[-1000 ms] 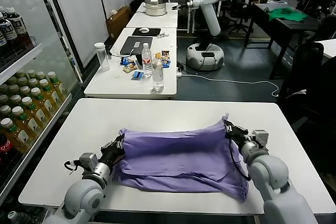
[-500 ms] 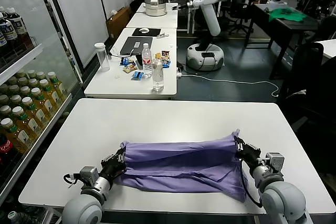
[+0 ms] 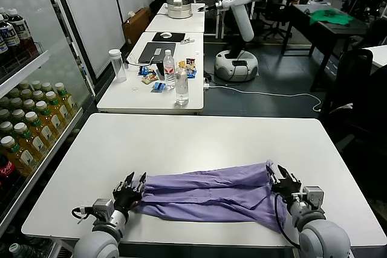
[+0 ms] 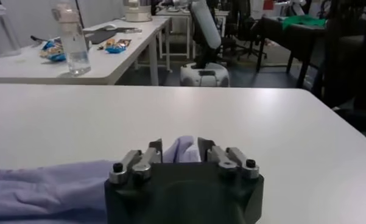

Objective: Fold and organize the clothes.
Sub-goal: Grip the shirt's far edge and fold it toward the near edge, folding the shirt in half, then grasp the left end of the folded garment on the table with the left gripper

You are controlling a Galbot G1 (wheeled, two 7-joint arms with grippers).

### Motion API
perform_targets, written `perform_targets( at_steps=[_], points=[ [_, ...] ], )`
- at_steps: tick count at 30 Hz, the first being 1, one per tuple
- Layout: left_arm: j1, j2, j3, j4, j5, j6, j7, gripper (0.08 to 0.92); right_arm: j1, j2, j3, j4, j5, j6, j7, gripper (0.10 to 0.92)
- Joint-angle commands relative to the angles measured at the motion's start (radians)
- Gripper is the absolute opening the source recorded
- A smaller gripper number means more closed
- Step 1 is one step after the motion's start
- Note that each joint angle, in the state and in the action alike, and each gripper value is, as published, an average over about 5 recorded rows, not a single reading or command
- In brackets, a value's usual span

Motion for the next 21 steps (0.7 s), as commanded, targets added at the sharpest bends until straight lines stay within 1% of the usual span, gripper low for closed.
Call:
perform_targets(
  at_steps=[1, 6, 9, 12, 15, 21],
  points=[
    [0.097, -0.129, 0.038, -0.09, 0.165, -0.006, -0.083, 0.565, -0.085, 0.01, 0.017, 0.071, -0.035, 0.007, -0.002, 0.638],
    [0.081, -0.174, 0.056, 0.009, 0.224, -0.003, -0.118, 0.712, -0.101, 0.018, 0.015, 0.077, -0.036, 0.01, -0.002, 0.777],
    [0.056, -0.182, 0.051, 0.073, 0.233, 0.004, -0.147, 0.786, -0.109, 0.016, 0.018, 0.077, -0.035, 0.013, -0.004, 0.815],
    [0.041, -0.182, 0.046, 0.107, 0.225, 0.012, -0.161, 0.815, -0.111, 0.016, 0.018, 0.074, -0.033, 0.015, -0.004, 0.822],
    [0.038, -0.187, 0.045, 0.123, 0.205, 0.017, -0.161, 0.773, -0.11, 0.017, 0.015, 0.072, -0.031, 0.016, -0.003, 0.823],
    [0.042, -0.2, 0.039, 0.129, 0.131, 0.029, -0.146, 0.601, -0.105, 0.012, 0.014, 0.078, -0.021, 0.012, -0.003, 0.823]
  ],
)
